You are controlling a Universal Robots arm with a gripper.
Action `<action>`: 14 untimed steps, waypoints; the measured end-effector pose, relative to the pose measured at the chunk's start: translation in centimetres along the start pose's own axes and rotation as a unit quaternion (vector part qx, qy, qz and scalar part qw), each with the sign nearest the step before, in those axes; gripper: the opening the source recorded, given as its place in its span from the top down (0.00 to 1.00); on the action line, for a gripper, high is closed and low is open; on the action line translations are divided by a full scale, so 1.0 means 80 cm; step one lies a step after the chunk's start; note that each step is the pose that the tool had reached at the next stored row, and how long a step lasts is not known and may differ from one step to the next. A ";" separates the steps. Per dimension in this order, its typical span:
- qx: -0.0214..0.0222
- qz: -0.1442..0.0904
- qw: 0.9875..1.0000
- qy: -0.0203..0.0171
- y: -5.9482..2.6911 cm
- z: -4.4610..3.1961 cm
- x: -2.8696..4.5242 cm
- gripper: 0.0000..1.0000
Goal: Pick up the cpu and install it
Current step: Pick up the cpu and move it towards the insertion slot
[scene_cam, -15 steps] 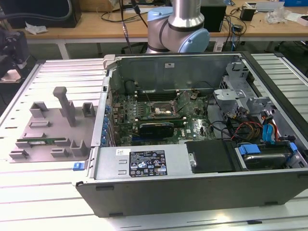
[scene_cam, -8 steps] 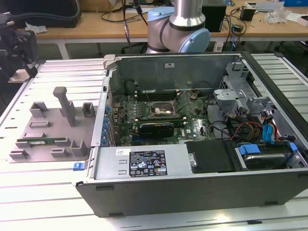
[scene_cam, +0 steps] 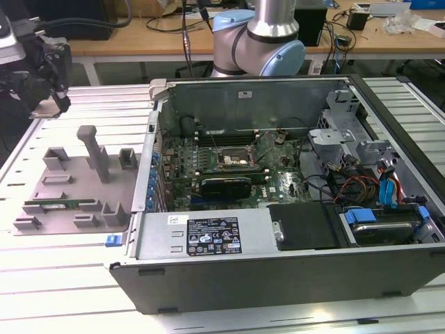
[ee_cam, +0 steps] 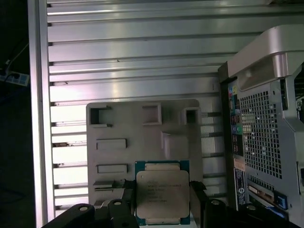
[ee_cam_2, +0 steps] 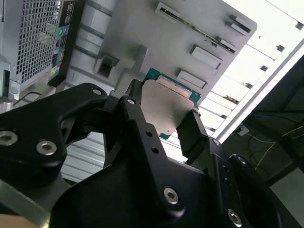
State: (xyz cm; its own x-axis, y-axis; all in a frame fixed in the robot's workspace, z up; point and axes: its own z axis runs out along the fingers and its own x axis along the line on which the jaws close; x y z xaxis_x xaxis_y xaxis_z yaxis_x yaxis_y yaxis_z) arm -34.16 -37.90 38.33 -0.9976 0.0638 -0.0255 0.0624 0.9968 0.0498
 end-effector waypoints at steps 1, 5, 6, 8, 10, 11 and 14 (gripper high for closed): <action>0.000 0.000 1.000 0.000 0.000 0.0001 -0.0027 0.46; 0.000 0.000 1.000 0.000 0.001 0.0006 -0.0177 0.46; 0.000 0.000 1.000 0.000 0.001 0.0007 -0.0223 0.46; 0.000 0.000 1.000 0.000 0.002 0.0009 -0.0303 0.46; 0.000 0.000 1.000 0.000 0.002 0.0010 -0.0354 0.46; 0.000 0.000 1.000 0.000 0.002 0.0012 -0.0396 0.46; 0.000 0.000 1.000 0.000 0.003 0.0014 -0.0471 0.46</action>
State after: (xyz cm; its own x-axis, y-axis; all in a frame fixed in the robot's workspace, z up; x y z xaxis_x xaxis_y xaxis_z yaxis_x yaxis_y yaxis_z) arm -30.38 -37.90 38.33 -0.9976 0.0638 -0.0255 0.0624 0.9968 0.0498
